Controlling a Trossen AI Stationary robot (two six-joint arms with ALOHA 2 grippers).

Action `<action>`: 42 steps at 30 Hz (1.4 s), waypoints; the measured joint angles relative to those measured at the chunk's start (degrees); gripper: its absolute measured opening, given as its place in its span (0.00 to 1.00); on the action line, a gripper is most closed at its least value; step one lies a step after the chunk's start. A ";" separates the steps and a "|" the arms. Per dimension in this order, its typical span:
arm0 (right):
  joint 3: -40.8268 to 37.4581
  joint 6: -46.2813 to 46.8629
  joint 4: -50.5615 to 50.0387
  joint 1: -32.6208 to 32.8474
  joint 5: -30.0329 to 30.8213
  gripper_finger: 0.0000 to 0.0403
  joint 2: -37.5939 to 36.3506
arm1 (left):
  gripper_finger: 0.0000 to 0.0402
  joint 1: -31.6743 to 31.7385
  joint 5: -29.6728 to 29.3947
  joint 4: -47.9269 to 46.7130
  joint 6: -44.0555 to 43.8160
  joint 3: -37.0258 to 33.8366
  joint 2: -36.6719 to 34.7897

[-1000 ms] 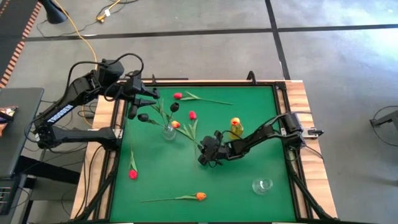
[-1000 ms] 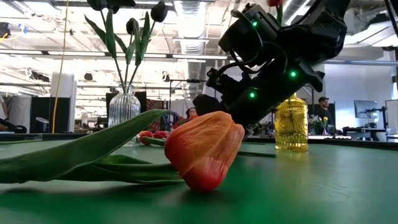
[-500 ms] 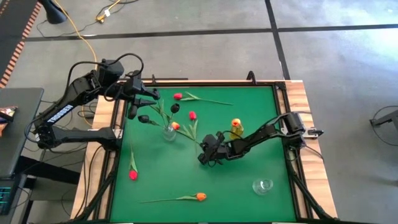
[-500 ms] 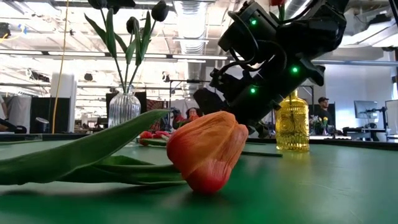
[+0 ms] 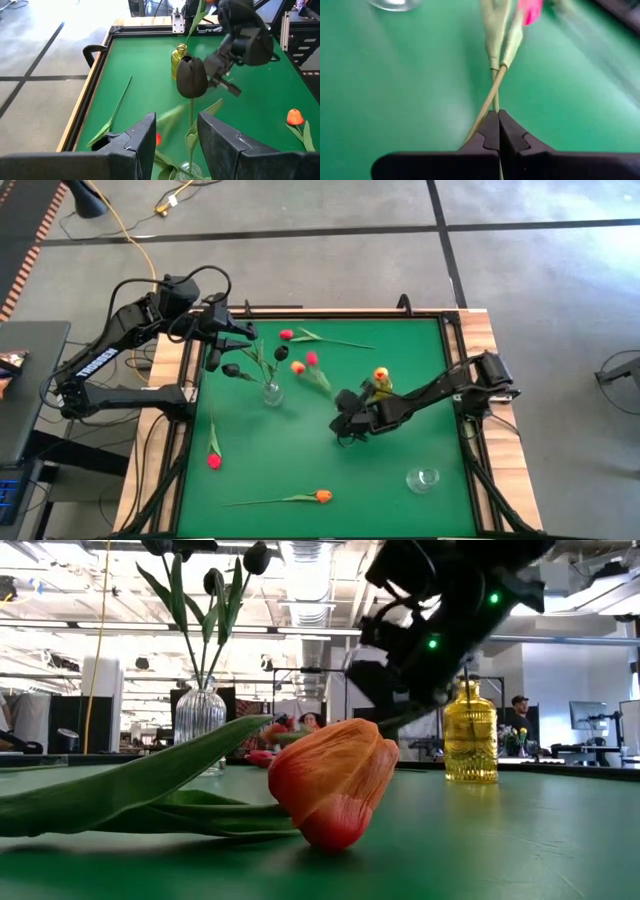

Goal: Sort flowers into vase by color
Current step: Put the top orange tulip into the yellow vase

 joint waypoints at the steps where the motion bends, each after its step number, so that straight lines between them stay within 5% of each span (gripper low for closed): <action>1: 0.47 -0.55 -2.21 0.13 1.42 0.04 -0.67 | 0.33 0.00 0.00 0.02 0.00 0.00 0.00; 6: 3.29 -5.37 -6.52 0.59 7.06 0.04 -3.72 | 0.33 0.00 -0.04 0.02 0.00 0.00 0.00; 14: 6.45 -13.27 -6.57 0.52 7.74 0.04 -6.56 | 0.33 0.00 -0.04 0.18 -0.15 0.00 0.00; 21: 7.64 -12.83 -6.57 1.62 7.49 0.04 -8.48 | 0.33 0.00 3.60 1.62 -2.39 0.00 0.00; 25: 7.68 -2.67 -9.26 1.34 6.10 0.04 -9.27 | 0.33 0.00 3.88 2.84 -2.95 0.00 -0.04; 35: 7.68 14.91 -13.08 -3.53 -29.85 0.04 -9.23 | 0.33 0.00 3.47 5.19 -3.53 0.00 -0.04; 42: 6.02 18.28 -12.08 -5.01 -42.81 0.04 -9.16 | 0.33 0.00 7.41 4.98 -5.08 0.00 -0.04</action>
